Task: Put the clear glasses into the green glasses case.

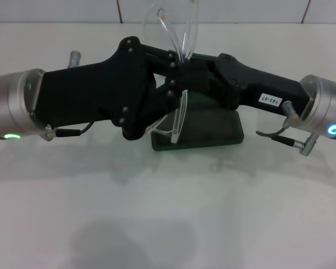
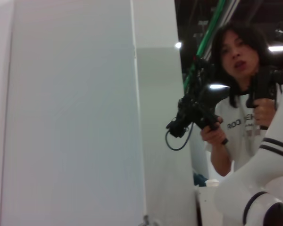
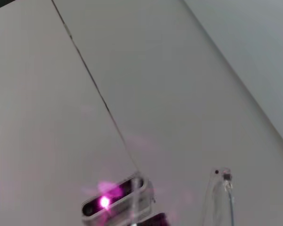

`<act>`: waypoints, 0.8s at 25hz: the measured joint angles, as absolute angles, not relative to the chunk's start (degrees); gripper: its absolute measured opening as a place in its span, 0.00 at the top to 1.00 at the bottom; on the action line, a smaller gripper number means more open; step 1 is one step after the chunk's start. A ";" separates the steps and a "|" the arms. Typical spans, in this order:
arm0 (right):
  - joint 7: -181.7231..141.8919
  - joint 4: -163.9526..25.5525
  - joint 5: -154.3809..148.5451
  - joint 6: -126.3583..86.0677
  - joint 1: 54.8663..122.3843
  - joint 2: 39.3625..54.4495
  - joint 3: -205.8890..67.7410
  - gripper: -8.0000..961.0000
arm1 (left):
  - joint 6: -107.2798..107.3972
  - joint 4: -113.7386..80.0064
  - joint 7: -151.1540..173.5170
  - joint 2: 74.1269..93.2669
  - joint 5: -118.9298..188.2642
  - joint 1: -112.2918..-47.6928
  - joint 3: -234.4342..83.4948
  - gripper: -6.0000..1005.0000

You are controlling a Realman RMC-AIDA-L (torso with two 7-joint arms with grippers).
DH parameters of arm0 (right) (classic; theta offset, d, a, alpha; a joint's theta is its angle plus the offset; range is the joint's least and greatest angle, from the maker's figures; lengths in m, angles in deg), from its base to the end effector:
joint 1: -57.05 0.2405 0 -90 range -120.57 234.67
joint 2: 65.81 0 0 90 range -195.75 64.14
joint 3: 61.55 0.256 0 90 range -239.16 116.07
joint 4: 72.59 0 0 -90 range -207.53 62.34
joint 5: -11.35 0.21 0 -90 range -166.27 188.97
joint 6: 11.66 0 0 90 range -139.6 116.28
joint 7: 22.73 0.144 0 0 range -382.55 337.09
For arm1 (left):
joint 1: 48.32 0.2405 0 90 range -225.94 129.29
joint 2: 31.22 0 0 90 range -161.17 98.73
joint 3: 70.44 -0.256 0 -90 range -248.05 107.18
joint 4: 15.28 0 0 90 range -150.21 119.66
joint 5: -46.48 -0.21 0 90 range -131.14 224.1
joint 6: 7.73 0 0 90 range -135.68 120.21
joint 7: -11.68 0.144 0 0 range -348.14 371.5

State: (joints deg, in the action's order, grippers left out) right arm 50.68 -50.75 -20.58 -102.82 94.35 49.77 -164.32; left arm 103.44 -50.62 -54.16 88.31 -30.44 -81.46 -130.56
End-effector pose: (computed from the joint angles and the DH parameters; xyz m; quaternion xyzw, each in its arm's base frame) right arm 0.1467 0.3241 -0.0384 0.8360 -0.1979 -0.5108 0.0316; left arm -0.1540 0.2987 0.0111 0.8642 -0.0321 0.5018 0.0179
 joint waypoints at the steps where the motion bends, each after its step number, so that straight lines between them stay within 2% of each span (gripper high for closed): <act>1: 50.66 -50.56 -21.09 -102.84 94.35 49.77 -164.26 0.88 | 102.94 -50.62 -54.45 88.31 -30.44 -81.46 -130.55 0.94; 20: 49.95 -49.64 -23.44 -100.09 94.63 49.77 -164.16 0.88 | 99.62 -50.17 -56.64 88.22 -30.49 -81.36 -129.51 0.94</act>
